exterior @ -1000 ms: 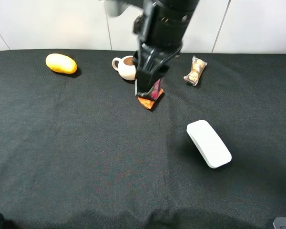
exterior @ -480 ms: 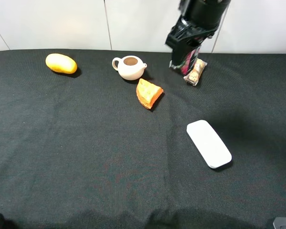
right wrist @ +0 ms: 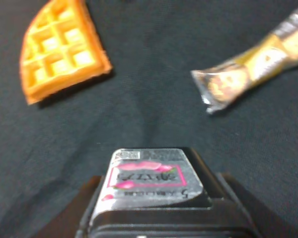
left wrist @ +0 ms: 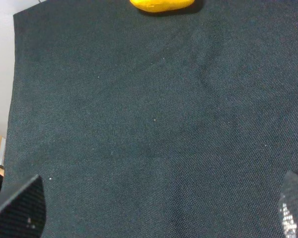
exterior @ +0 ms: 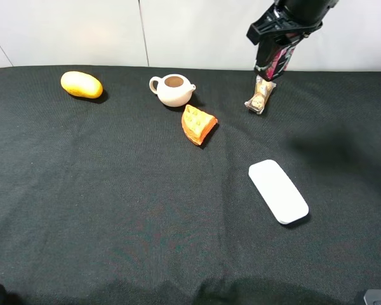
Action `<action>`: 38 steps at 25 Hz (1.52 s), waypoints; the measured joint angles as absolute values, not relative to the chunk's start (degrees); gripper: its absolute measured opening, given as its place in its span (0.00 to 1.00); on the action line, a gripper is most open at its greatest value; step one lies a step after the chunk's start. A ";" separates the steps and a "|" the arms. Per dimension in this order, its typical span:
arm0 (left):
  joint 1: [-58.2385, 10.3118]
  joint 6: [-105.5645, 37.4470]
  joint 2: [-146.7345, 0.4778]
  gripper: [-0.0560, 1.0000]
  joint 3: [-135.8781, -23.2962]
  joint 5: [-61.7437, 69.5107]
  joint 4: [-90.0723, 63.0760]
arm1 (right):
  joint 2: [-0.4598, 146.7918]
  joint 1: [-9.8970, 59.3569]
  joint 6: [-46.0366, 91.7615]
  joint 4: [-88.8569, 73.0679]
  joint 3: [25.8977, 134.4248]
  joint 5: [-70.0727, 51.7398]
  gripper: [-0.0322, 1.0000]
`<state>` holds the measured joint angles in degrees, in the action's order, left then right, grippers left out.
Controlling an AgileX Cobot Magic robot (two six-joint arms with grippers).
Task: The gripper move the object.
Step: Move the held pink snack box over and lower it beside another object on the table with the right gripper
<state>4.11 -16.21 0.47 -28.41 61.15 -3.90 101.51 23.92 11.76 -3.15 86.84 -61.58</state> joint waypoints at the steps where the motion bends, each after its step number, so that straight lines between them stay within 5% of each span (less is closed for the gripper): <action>1: 4.11 -16.21 0.47 0.99 -28.41 61.15 -3.90 | 101.90 23.22 11.60 -3.15 86.84 -60.92 0.36; 24: 4.11 -16.21 0.47 0.99 -28.41 61.15 -3.90 | 112.31 8.13 7.51 -3.04 87.23 -47.38 0.36; 38: 4.11 -16.21 0.47 0.99 -28.41 61.15 -3.90 | 118.96 6.99 7.08 -2.56 87.35 -39.72 0.36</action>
